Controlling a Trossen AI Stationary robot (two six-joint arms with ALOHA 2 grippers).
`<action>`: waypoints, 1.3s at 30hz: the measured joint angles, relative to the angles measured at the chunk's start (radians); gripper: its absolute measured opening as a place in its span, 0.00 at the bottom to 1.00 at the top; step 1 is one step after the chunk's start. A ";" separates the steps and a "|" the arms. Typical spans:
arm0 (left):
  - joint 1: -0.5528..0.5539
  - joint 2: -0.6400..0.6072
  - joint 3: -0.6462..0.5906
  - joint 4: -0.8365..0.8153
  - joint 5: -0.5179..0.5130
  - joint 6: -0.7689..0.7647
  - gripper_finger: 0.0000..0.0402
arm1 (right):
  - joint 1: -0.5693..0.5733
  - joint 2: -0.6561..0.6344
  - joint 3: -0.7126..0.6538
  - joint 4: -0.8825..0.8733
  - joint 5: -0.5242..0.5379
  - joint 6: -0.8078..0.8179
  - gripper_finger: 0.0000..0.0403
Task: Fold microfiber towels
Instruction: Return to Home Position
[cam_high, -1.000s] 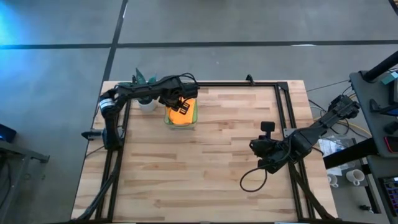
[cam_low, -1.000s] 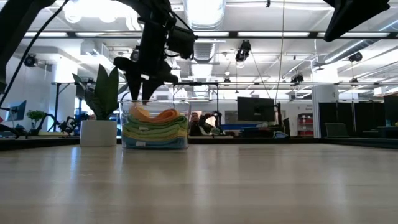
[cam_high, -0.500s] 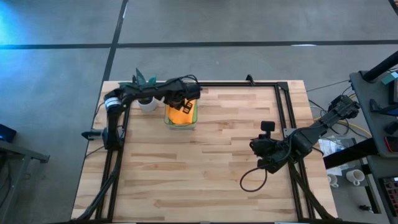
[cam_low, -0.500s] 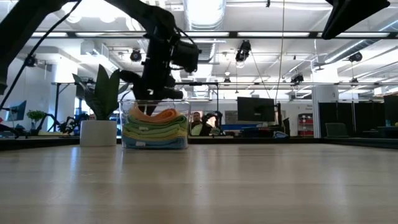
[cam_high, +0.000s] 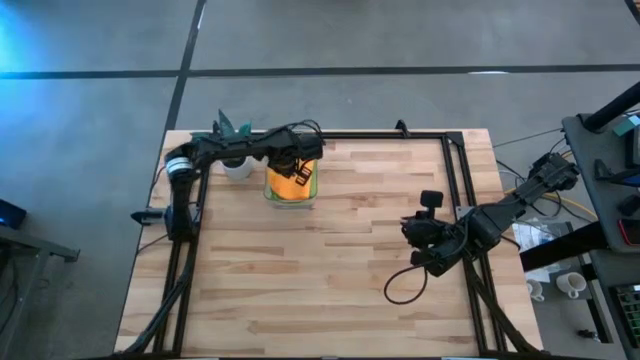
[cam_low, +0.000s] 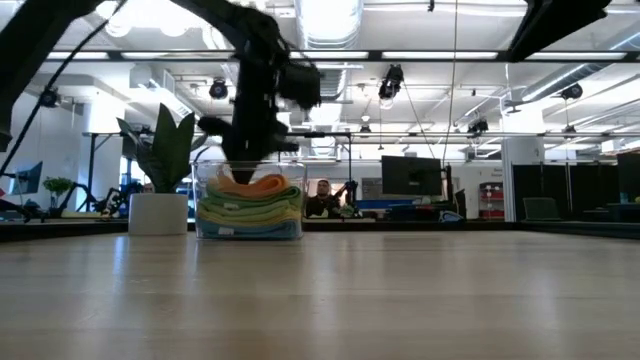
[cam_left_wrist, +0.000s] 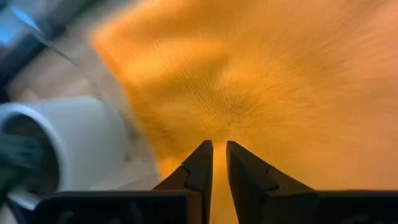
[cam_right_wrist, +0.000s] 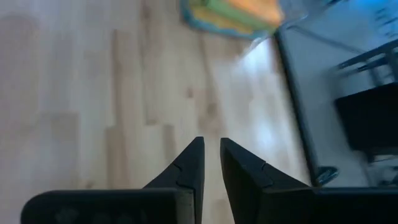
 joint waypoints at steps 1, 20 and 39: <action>-0.003 -0.022 0.016 -0.015 -0.001 0.024 0.08 | -0.002 -0.003 -0.010 0.015 0.030 -0.004 0.12; -0.377 -0.824 -0.668 1.022 0.387 0.648 0.08 | -0.457 -0.007 -0.313 1.241 -0.462 -0.708 0.12; -0.355 -1.815 -1.377 1.286 0.320 0.635 0.01 | -0.640 -0.603 -0.591 1.189 -0.588 -0.598 0.12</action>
